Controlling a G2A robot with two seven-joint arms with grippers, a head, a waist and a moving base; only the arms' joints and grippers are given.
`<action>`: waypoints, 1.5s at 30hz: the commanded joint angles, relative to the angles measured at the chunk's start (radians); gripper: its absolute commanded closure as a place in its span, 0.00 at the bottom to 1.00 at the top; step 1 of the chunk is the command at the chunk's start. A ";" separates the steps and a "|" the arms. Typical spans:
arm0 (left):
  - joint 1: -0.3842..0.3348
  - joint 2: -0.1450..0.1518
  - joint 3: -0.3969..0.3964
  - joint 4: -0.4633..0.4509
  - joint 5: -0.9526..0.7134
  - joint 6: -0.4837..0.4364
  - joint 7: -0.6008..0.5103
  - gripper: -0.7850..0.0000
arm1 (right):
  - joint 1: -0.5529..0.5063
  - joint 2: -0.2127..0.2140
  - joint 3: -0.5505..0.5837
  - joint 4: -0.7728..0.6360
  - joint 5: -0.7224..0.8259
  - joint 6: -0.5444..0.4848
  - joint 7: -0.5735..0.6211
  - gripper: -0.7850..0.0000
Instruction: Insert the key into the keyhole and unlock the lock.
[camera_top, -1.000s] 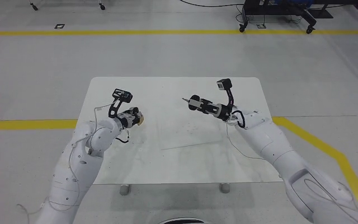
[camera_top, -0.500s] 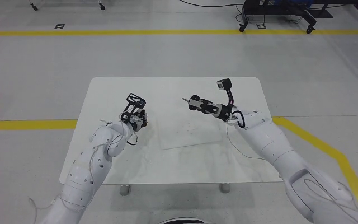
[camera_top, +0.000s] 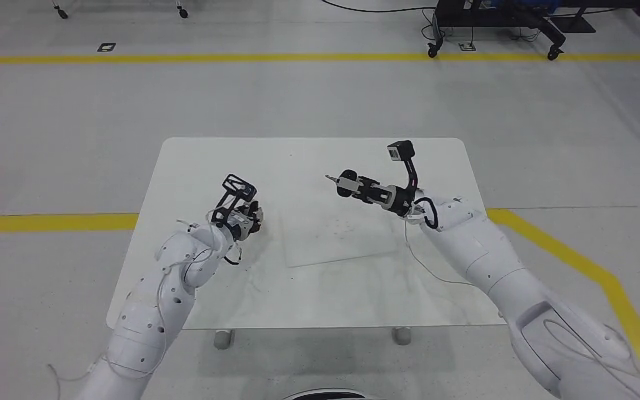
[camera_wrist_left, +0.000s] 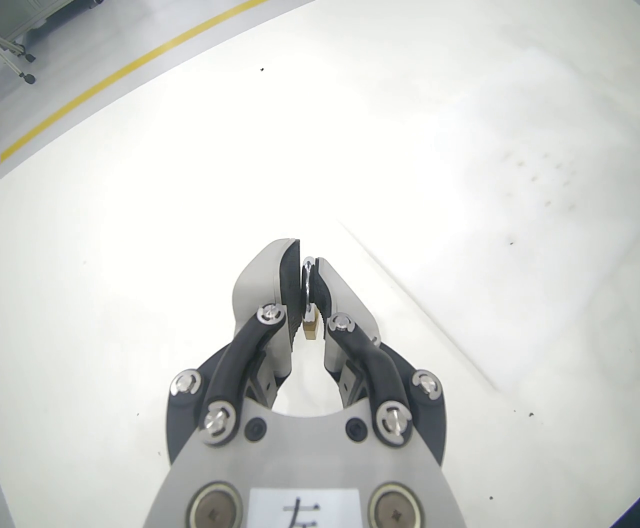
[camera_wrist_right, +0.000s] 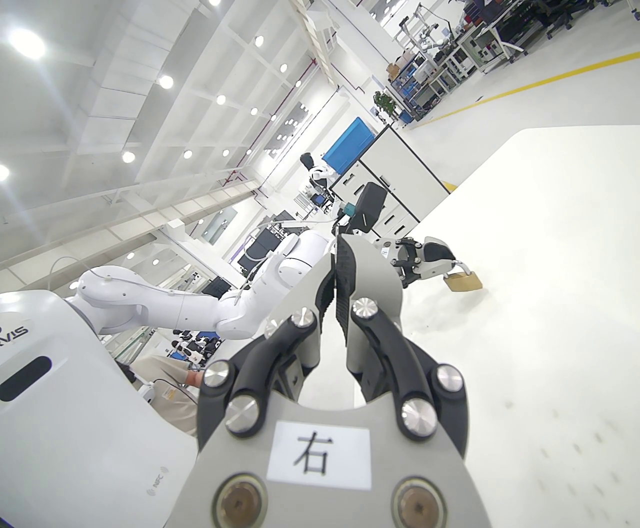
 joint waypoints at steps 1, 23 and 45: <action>-0.005 -0.002 0.006 0.012 -0.001 -0.002 0.012 1.00 | 0.000 0.000 0.000 0.000 0.000 0.000 0.000 1.00; -0.021 -0.004 0.003 0.064 0.015 -0.062 0.014 0.73 | 0.000 0.000 0.000 0.000 0.000 0.000 0.000 1.00; -0.069 -0.018 0.058 0.091 0.086 -0.033 -0.050 1.00 | 0.000 0.000 0.000 0.000 0.000 0.000 0.000 1.00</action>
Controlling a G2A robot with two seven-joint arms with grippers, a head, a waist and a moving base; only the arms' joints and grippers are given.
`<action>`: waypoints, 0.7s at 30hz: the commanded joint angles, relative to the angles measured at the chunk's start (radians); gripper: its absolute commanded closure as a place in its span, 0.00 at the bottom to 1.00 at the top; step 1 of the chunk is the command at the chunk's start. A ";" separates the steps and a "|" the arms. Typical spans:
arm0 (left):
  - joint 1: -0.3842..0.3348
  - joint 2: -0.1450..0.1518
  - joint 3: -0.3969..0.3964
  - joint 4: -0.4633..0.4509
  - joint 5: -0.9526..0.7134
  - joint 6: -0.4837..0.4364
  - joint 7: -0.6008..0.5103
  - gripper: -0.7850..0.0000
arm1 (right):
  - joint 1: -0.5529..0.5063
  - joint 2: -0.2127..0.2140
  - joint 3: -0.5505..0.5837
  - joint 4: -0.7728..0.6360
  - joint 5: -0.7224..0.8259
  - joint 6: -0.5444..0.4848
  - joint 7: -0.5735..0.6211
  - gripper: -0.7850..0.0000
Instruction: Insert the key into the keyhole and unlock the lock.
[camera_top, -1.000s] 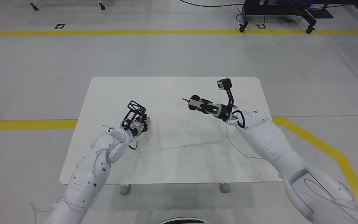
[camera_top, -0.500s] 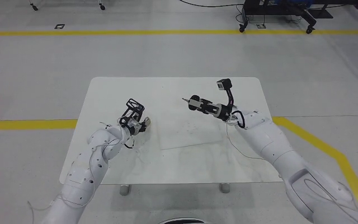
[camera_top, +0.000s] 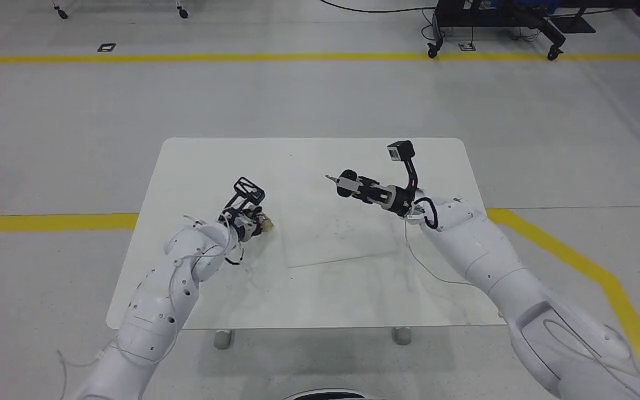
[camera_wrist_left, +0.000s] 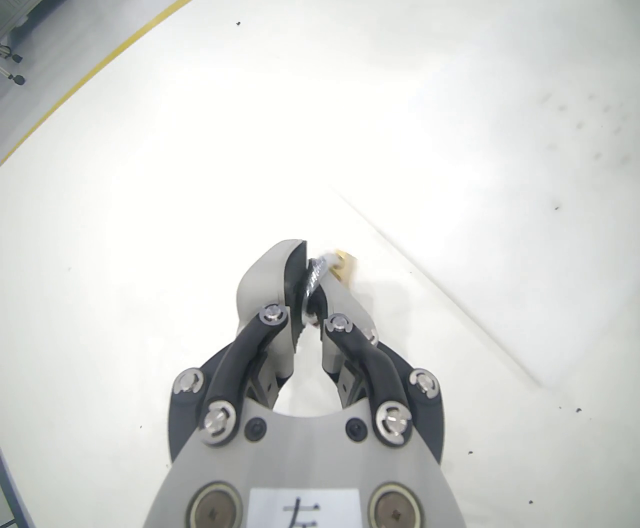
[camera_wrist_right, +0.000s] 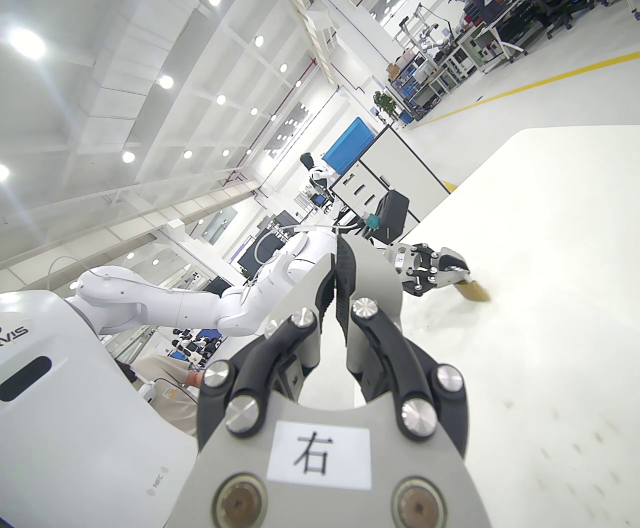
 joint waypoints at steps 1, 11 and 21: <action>0.003 0.000 -0.004 -0.004 0.002 0.012 0.014 1.00 | 0.000 0.000 0.000 0.000 0.000 0.000 0.000 1.00; 0.075 0.010 -0.152 -0.061 -0.294 -0.041 0.111 1.00 | 0.000 0.000 0.000 0.000 0.000 0.000 0.000 1.00; 0.070 0.012 -0.166 -0.046 -0.375 -0.108 0.073 1.00 | 0.000 0.000 0.000 0.000 0.000 0.000 0.000 1.00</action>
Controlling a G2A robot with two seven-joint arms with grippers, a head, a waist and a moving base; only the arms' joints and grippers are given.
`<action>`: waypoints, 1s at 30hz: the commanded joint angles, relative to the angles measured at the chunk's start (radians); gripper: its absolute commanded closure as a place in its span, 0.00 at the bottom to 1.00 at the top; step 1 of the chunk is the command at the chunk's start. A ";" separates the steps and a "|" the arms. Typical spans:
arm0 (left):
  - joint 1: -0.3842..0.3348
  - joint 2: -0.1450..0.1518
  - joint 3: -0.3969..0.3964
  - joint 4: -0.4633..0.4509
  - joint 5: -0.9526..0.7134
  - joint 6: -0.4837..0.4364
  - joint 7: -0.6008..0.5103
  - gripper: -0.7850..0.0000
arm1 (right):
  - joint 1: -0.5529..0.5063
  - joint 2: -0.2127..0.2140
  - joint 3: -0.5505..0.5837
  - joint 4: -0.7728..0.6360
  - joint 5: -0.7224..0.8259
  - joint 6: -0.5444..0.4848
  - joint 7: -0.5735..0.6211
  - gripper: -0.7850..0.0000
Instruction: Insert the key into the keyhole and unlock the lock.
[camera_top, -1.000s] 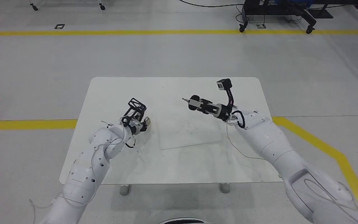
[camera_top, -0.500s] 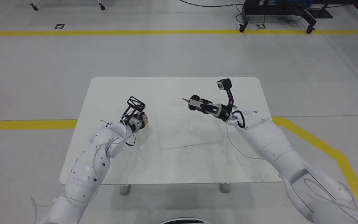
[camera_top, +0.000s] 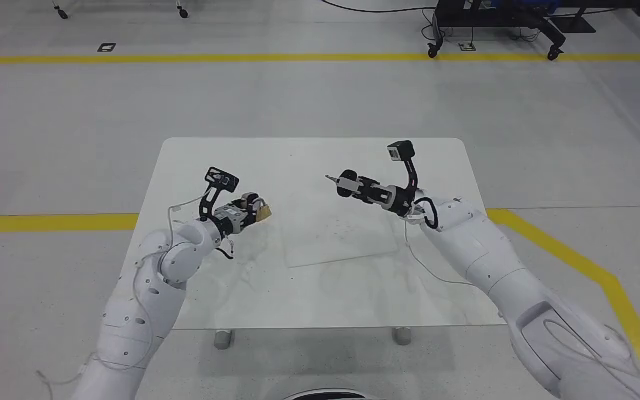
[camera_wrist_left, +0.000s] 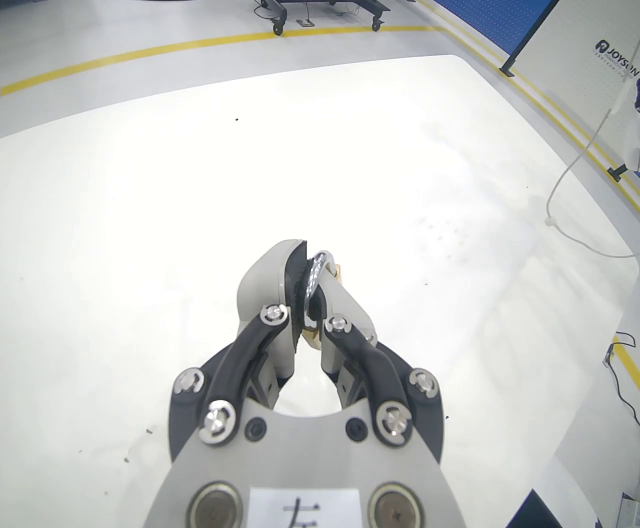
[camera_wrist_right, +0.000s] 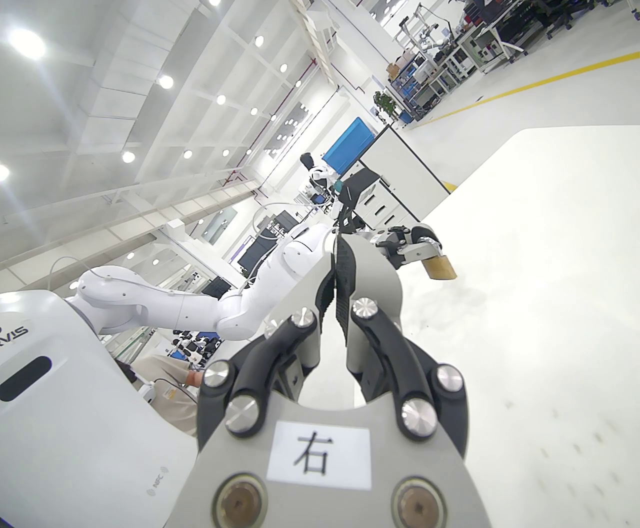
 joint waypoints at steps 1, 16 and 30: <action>0.000 0.000 0.000 0.000 -0.001 -0.001 0.000 1.00 | 0.000 0.000 0.000 0.000 0.000 0.000 0.000 1.00; -0.256 -0.046 0.053 0.317 -1.118 0.023 -0.589 1.00 | -0.038 -0.017 0.031 -0.083 -0.129 0.051 -0.198 1.00; -0.284 -0.056 0.078 0.354 -1.213 0.042 -0.656 1.00 | -0.045 -0.023 0.033 -0.105 -0.112 0.059 -0.210 1.00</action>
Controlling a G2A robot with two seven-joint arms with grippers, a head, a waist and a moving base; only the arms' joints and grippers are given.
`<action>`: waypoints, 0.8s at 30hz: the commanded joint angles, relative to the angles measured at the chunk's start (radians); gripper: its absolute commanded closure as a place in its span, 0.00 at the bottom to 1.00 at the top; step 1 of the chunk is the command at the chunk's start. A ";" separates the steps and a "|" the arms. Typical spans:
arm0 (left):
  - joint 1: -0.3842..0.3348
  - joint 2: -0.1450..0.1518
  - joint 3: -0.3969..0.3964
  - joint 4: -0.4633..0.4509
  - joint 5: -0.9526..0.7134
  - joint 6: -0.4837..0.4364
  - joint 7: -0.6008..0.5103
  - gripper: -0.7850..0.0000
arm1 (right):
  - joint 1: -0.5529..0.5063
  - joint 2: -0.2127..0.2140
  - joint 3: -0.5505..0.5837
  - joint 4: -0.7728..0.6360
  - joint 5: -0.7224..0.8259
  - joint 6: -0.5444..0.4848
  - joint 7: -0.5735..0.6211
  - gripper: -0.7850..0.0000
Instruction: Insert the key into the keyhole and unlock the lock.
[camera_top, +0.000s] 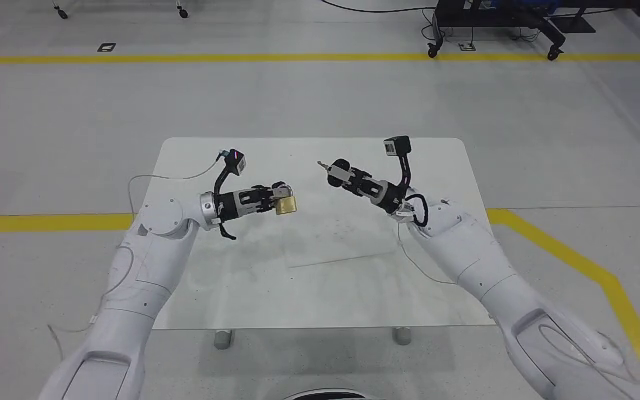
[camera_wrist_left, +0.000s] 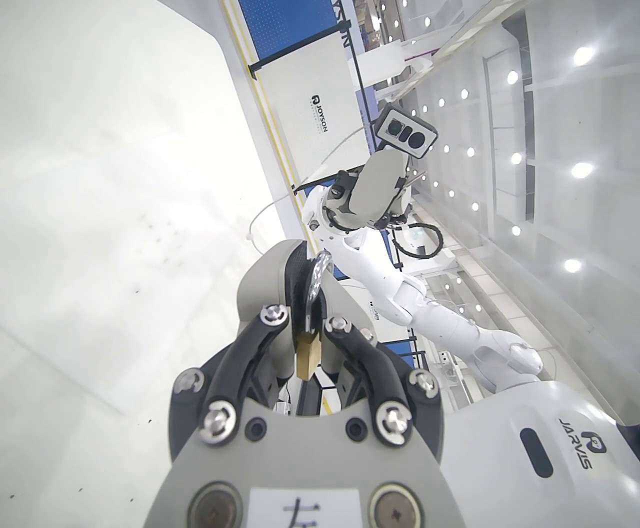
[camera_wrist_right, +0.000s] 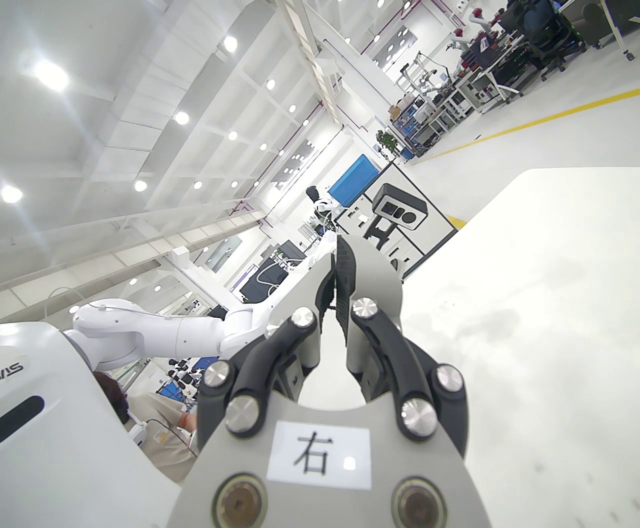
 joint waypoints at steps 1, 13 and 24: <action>0.000 0.000 0.000 0.000 0.000 0.000 0.000 1.00 | 0.000 0.000 0.000 0.000 0.000 0.000 0.000 1.00; -0.139 -0.026 0.123 0.053 -0.043 0.540 -0.073 1.00 | -0.072 0.042 0.121 -0.137 -0.301 0.101 -0.126 1.00; -0.273 -0.073 0.220 0.167 -0.092 0.623 -0.044 1.00 | -0.214 0.093 0.284 -0.315 -0.412 0.148 -0.181 1.00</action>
